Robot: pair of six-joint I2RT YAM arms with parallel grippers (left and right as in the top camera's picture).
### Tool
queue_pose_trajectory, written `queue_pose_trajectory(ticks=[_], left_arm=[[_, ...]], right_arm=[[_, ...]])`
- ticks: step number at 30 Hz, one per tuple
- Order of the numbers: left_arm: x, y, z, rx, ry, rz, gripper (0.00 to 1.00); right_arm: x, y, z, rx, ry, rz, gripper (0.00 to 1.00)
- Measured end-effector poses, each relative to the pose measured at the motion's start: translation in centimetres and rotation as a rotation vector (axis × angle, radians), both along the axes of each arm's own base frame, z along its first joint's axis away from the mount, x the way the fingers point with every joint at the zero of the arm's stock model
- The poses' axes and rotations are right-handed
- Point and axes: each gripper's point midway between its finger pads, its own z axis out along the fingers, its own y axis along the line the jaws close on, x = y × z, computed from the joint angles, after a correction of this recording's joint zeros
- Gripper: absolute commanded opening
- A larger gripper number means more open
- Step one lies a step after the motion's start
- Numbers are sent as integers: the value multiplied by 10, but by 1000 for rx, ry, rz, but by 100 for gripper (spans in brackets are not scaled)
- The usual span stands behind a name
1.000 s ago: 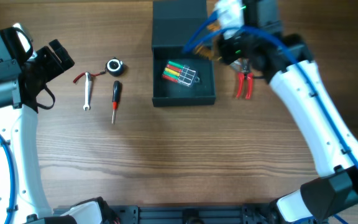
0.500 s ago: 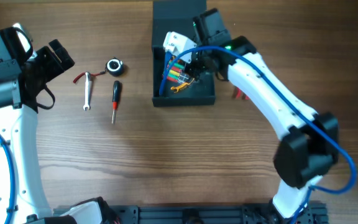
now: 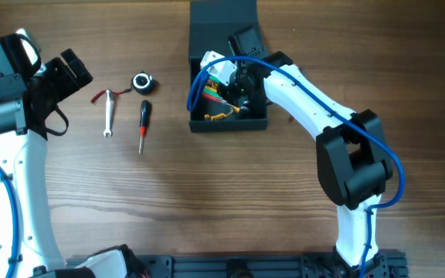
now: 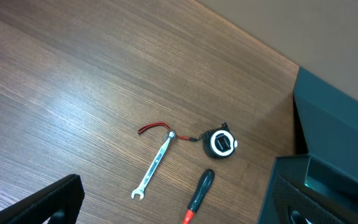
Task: Pack container
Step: 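Move the right gripper back over the red shears, then grasp the red-handled shears with the right gripper and lift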
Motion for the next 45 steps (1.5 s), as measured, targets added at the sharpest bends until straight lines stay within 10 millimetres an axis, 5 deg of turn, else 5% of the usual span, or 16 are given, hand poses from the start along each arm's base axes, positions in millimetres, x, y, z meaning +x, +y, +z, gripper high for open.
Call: queue_pose_trajectory(ticks=[9,11,15,18,23,26,34,41,45], left_arm=[[0,0,0,0,0,0,100],[0,0,0,0,0,0,100],[0,0,0,0,0,0,100],[0,0,0,0,0,0,100],[0,0,0,0,0,0,100],[0,0,0,0,0,0,100],[0,0,0,0,0,0,100],[0,0,0,0,0,0,100],[0,0,0,0,0,0,100]], right_arm=[[4,-6,12,-21,-32,-29,62],[12,-13,35,-26,-93,-87,69],[34,-43,116,5,-277,-303,91],[48,-102,176,82,-351,-572,95],[47,-201,134,136,-75,-982,94],[36,-235,91,147,119,-1157,87],[-9,-232,-11,-15,478,-1274,75],[-24,-231,-17,-34,550,-1269,68],[-31,-240,-30,-51,560,-1273,53]])
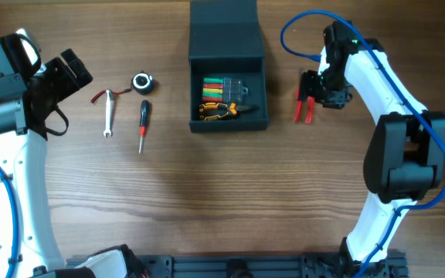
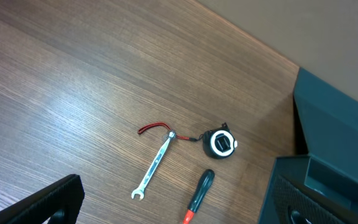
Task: Pack container
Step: 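Grasp the red-handled shears with the right gripper and lift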
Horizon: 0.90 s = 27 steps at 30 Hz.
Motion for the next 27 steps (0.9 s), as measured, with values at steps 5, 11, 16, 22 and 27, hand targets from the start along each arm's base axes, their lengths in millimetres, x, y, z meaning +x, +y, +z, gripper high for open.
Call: queue_pose_trajectory(ticks=[5,11,16,22,27], left_arm=[[0,0,0,0,0,0,100],[0,0,0,0,0,0,100],[0,0,0,0,0,0,100],[0,0,0,0,0,0,100],[0,0,0,0,-1,0,100]], right_arm=[[-6,-12,-10,-3,14,-12,59],[7,-18,-9,-5,-37,-19,58],[12,-18,-13,-4,-65,-19,57],[-2,-19,-34,-8,-43,-25,53],[-1,-21,-35,-15,-54,-32,45]])
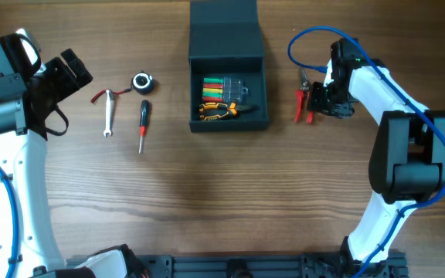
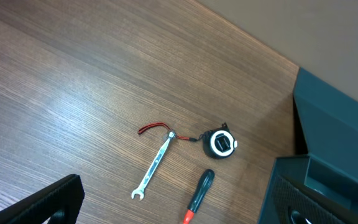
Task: Pack container
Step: 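Grasp the red-handled shears with the right gripper and lift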
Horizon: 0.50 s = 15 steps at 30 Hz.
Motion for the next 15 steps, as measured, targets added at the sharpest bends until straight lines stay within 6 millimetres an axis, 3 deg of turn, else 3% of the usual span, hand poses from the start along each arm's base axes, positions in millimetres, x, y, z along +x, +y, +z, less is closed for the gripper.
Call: queue_pose_trajectory(ticks=[2,9,15], left_arm=[[0,0,0,0,0,0,100],[0,0,0,0,0,0,100],[0,0,0,0,0,0,100]], right_arm=[[0,-1,0,-3,-6,-3,40],[-4,-11,-2,-86,7,-14,40],[-3,-18,-2,-131,1,28,46]])
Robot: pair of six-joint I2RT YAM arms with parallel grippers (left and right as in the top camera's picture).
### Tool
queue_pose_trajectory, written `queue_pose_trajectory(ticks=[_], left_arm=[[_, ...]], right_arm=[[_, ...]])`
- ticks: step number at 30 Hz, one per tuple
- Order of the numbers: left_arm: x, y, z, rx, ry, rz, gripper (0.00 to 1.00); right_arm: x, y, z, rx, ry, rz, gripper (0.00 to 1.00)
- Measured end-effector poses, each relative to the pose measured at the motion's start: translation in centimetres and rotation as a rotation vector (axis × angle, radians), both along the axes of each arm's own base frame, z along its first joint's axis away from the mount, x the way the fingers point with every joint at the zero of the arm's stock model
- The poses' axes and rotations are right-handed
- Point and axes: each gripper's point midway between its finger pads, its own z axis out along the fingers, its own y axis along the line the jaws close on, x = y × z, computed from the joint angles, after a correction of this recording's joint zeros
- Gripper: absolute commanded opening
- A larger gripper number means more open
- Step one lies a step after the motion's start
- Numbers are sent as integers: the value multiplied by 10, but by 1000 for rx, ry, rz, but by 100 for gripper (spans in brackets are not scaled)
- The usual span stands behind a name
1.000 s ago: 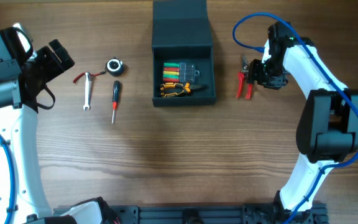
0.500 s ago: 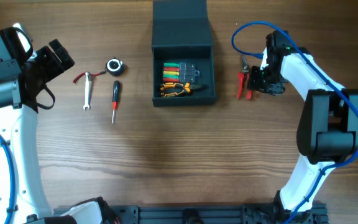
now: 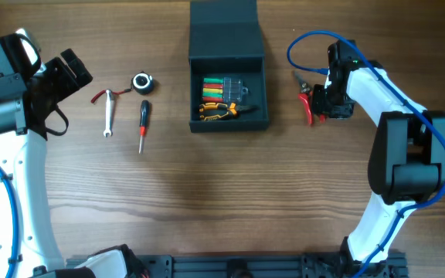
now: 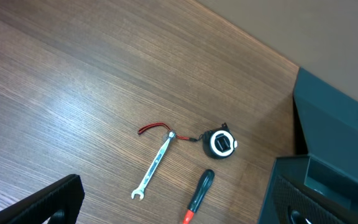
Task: Pack container
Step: 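Grasp the red-handled shears with the right gripper and lift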
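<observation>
The dark open container [image 3: 260, 110] stands at the back middle, its lid [image 3: 224, 27] folded back. Inside lie a case of coloured bits [image 3: 221, 83] and yellow-handled pliers [image 3: 219, 110]. To its right, my right gripper [image 3: 321, 99] sits on red-handled pliers [image 3: 308, 108] on the table, handles pinched together, metal tip toward the back left. My left gripper [image 3: 72, 71] hangs open at the far left, fingers [image 4: 55, 199] wide apart. A wrench [image 4: 153, 167], a black and red screwdriver [image 4: 197, 194] and a tape measure [image 4: 220, 143] lie left of the container.
A red cord [image 4: 153, 128] trails from the wrench's upper end. The right arm's blue cable [image 3: 307, 42] loops over the table behind the pliers. Bare wood fills the front half of the table [image 3: 222, 201].
The red-handled pliers have turned a little: the handles now sit closer together under my right gripper and the tip points further left. The left arm and the tools on the left have not moved.
My right gripper was down inside the container over the bit case. Then it was out, right of the container, over the red-handled pliers. It stayed there, and by now the handles are drawn together beneath it. The left arm held still throughout.
</observation>
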Motion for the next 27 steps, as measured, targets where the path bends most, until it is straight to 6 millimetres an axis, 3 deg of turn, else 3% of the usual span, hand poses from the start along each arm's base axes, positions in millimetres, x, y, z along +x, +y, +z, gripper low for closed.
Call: queue_pose_trajectory(ticks=[3,8,14,18,21,27], left_arm=[[0,0,0,0,0,0,100],[0,0,0,0,0,0,100],[0,0,0,0,0,0,100],[0,0,0,0,0,0,100],[0,0,0,-1,0,0,100],[0,0,0,0,0,0,100]], right_arm=[[4,-3,0,-26,-16,67,58],[14,-4,2,-57,-48,228,54],[18,-2,2,-78,-58,400,40],[17,-2,2,-83,-51,445,14],[15,-2,1,-84,-45,464,5],[15,0,1,-74,-47,445,4]])
